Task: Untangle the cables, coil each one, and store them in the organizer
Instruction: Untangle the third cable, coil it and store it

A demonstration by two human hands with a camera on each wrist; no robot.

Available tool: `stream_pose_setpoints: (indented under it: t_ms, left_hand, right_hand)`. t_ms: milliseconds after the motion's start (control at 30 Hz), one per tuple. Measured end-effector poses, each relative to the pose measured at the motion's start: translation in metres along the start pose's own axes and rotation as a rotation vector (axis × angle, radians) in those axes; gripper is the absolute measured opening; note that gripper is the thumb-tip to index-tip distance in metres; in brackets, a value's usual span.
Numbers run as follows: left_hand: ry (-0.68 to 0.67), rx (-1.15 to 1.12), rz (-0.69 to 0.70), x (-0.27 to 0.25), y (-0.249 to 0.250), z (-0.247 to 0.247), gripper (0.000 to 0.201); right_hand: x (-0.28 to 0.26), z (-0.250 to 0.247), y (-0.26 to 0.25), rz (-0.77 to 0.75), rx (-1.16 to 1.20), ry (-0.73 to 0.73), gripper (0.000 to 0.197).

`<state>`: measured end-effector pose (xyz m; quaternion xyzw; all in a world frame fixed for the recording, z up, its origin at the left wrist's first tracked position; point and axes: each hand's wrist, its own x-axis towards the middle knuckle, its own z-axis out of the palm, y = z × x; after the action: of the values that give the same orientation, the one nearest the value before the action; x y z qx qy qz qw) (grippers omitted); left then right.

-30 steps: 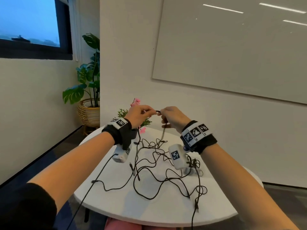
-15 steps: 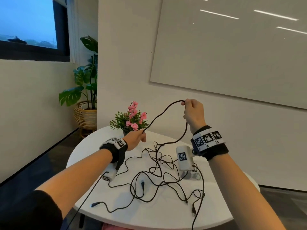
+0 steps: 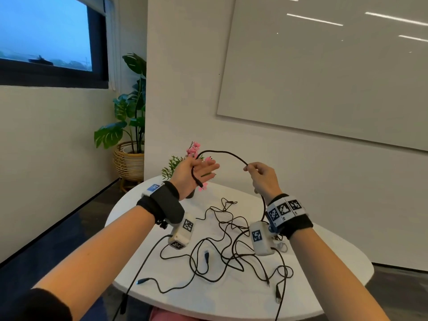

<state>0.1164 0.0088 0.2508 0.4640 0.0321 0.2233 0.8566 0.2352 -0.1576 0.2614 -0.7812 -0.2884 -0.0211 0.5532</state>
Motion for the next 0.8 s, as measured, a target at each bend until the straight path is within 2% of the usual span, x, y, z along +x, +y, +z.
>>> stream_pose_setpoints:
  t_ms: [133,267,300,400,500,533,600,667,800]
  left_hand:
    - [0.016,-0.162,0.090,-0.003,0.010,0.003,0.035]
    - [-0.011,-0.225,0.104,-0.009,0.023,0.011,0.046]
    - [-0.042,-0.209,0.097,-0.009,0.024,0.012,0.045]
    - [-0.077,-0.230,0.078,-0.005,0.022,0.018,0.021]
    - [0.063,-0.275,0.115,-0.010,0.026,0.026,0.014]
    - [0.132,-0.203,0.141,-0.012,0.029,0.028,0.015]
    - [0.238,0.102,0.201,-0.013,0.036,0.029,0.015]
    - [0.261,0.463,0.241,-0.010,0.037,0.023,0.023]
    - [0.039,1.202,0.189,-0.014,0.020,0.012,0.041]
  right_hand:
    - [-0.006,0.001,-0.005,0.001,0.049,-0.082,0.020]
    - [-0.022,0.005,-0.003,-0.037,-0.024,-0.385,0.021]
    - [-0.027,0.009,-0.002,-0.044,-0.049,-0.464,0.021]
    - [-0.042,0.021,0.000,-0.051,-0.090,-0.612,0.022]
    - [-0.051,0.025,0.000,-0.050,-0.163,-0.691,0.030]
    - [-0.055,0.023,-0.003,-0.051,-0.191,-0.703,0.034]
    - [-0.057,0.016,-0.010,-0.077,-0.227,-0.687,0.040]
    - [-0.053,0.007,-0.018,-0.094,-0.195,-0.604,0.036]
    - [-0.039,-0.009,-0.034,-0.192,-0.092,-0.454,0.031]
